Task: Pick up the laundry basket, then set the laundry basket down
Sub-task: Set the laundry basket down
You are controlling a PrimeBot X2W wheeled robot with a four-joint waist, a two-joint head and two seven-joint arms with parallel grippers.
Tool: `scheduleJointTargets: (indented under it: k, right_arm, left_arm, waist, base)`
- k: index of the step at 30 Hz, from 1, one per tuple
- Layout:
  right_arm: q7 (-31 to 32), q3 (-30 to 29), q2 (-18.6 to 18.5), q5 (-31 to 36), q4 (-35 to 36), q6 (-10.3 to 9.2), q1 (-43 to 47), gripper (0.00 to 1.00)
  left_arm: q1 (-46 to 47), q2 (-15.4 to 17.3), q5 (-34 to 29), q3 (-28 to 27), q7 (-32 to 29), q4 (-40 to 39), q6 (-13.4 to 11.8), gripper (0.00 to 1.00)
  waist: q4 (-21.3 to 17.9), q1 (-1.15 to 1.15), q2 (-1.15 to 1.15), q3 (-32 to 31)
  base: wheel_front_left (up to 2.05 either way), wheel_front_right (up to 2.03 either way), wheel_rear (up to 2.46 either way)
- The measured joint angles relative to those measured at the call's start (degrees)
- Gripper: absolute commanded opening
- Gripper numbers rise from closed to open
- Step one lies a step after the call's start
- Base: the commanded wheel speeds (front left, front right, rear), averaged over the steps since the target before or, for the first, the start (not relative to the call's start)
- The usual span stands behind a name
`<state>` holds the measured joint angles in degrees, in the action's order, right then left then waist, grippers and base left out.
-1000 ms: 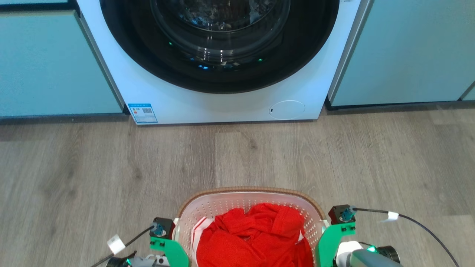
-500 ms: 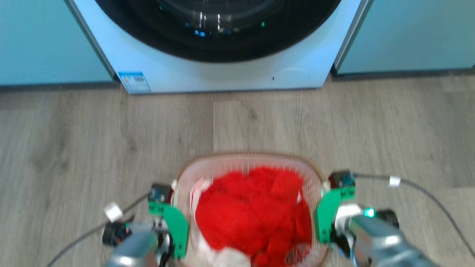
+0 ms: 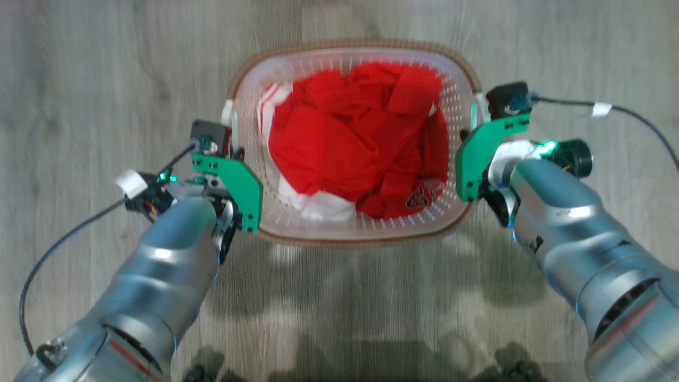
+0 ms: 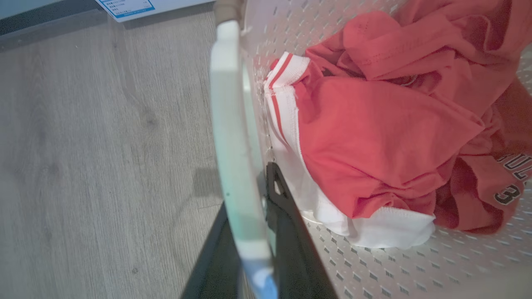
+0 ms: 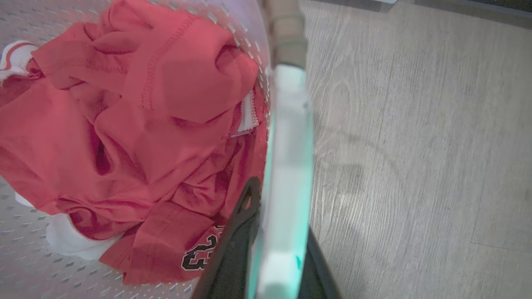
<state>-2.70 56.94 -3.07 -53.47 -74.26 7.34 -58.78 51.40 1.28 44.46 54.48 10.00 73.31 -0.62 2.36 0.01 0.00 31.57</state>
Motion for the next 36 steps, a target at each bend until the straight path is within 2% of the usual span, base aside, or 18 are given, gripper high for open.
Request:
scheduleJointTargets:
  k: [6,12,36]
  right_arm:
    - [-0.2,-3.6,-0.3,4.1,0.0,0.0,-1.4,0.0]
    - [-0.5,-7.2,-0.3,8.1,0.1,0.0,-2.0,0.0]
    - [-1.0,-20.2,-0.3,21.9,0.3,0.01,-3.6,0.0]
  left_arm:
    - [2.4,-0.1,-0.1,0.0,1.0,0.0,-0.4,0.0]
    - [3.8,-0.1,-0.6,0.3,1.7,0.1,-0.5,0.0]
    - [7.4,-0.5,-0.6,1.3,3.2,0.1,-1.5,0.0]
  waist:
    - [0.6,0.01,0.0,8.2]
    - [1.0,0.0,0.0,13.0]
    - [1.4,-0.01,0.0,19.6]
  base:
    - [0.0,0.0,0.0]
    - [0.0,0.0,0.0]
    - [0.0,0.0,0.0]
